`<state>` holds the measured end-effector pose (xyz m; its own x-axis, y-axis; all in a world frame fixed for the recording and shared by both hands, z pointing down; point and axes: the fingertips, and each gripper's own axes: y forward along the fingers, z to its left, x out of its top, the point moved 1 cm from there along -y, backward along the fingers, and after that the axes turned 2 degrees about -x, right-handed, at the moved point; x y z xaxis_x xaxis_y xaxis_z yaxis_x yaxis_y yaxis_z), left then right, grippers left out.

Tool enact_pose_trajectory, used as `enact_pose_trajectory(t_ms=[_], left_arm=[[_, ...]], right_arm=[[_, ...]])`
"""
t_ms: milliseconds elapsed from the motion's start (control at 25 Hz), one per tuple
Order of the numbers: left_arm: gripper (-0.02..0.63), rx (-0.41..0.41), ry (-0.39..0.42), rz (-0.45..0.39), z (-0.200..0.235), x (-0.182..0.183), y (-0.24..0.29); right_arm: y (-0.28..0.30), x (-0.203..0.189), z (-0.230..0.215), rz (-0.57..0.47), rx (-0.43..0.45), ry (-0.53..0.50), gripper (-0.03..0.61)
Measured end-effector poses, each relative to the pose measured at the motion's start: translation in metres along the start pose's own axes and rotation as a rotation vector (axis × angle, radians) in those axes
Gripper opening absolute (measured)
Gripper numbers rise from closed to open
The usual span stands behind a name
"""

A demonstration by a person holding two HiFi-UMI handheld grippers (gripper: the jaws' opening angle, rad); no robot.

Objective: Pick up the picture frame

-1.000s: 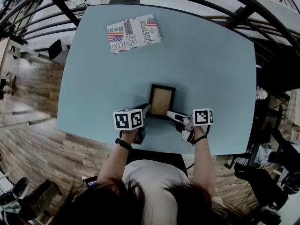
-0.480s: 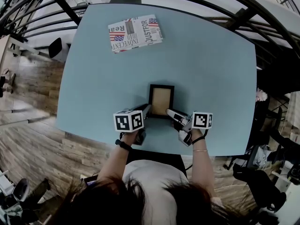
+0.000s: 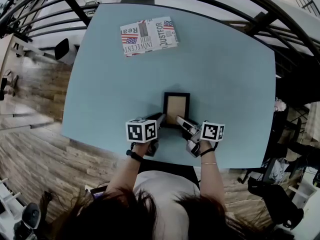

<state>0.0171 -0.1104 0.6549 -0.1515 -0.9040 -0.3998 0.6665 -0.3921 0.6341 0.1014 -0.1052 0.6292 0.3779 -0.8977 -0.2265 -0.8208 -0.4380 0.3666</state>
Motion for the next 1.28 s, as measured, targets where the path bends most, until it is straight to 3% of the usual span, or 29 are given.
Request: enact_pose_trajectory(t_ms=[200,760,1280], left_arm=[[0.121,-0.006,0.01,-0.014,-0.002,0.0,-0.001],[0.121,-0.033,0.05,-0.079,-0.015,0.005,-0.016],[0.121,-0.078,0.161,-0.192,-0.066,0.039,-0.044]], right_arm=[[-0.004,-0.003,-0.001,-0.041,0.003,0.024,0.014],[-0.022,0.005,0.014,-0.106,-0.016,-0.065,0.014],[-0.077,0.036,0.054,-0.265,-0.077,-0.264,0.014]])
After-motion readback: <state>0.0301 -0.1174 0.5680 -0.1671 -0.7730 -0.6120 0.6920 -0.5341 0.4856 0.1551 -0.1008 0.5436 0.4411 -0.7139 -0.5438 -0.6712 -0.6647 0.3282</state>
